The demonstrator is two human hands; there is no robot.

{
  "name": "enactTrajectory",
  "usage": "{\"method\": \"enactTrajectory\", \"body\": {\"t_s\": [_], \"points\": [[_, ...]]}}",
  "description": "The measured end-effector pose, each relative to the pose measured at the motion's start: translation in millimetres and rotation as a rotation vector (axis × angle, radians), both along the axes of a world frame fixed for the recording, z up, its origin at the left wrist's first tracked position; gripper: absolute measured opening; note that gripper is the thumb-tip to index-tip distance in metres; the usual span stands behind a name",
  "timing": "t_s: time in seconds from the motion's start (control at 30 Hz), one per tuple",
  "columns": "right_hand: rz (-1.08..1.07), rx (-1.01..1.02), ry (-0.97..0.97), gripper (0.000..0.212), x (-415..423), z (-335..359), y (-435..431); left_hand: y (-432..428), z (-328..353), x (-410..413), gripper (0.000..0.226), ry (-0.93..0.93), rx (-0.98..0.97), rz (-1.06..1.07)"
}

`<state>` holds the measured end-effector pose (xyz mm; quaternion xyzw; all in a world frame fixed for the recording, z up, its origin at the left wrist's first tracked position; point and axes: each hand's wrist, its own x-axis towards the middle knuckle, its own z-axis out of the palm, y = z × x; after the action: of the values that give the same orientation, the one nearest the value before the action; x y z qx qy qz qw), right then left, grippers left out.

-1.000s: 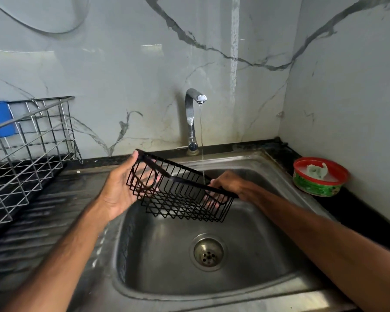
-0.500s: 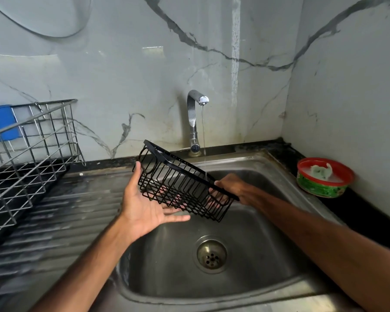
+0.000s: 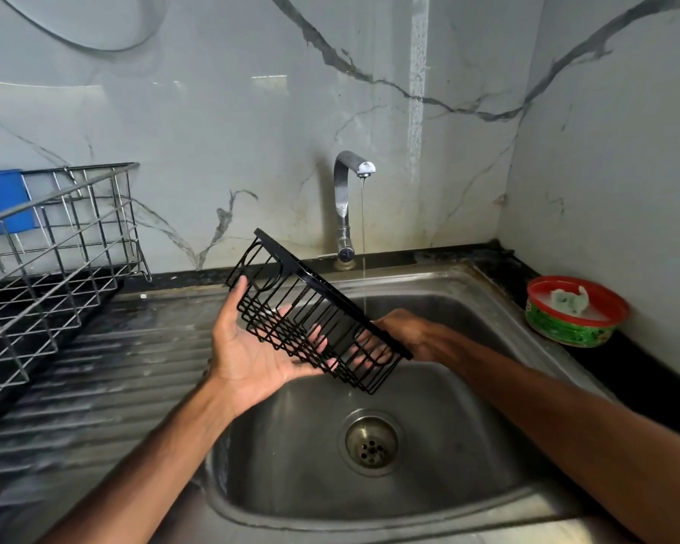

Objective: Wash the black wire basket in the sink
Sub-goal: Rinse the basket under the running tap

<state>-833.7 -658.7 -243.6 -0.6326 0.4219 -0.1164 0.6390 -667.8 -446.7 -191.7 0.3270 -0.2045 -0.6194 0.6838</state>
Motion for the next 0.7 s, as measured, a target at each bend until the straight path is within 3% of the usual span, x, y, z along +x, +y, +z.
{"method": "enactTrajectory", "body": {"t_s": [0.13, 0.3, 0.47, 0.7], "points": [[0.027, -0.015, 0.025, 0.028, -1, -5, -8, -4, -2, 1, 0.097, -0.044, 0.018, -0.003], [0.001, -0.041, -0.031, 0.024, 6, 3, -8, -11, -6, 7, 0.053, -0.086, 0.039, 0.056], [-0.075, -0.243, -0.018, 0.014, 30, 30, -16, -13, -9, 11, 0.061, -0.124, 0.070, 0.097], [0.079, -0.155, 0.012, 0.024, 5, 3, -7, -18, -9, 15, 0.055, -0.101, 0.096, 0.135]]}}
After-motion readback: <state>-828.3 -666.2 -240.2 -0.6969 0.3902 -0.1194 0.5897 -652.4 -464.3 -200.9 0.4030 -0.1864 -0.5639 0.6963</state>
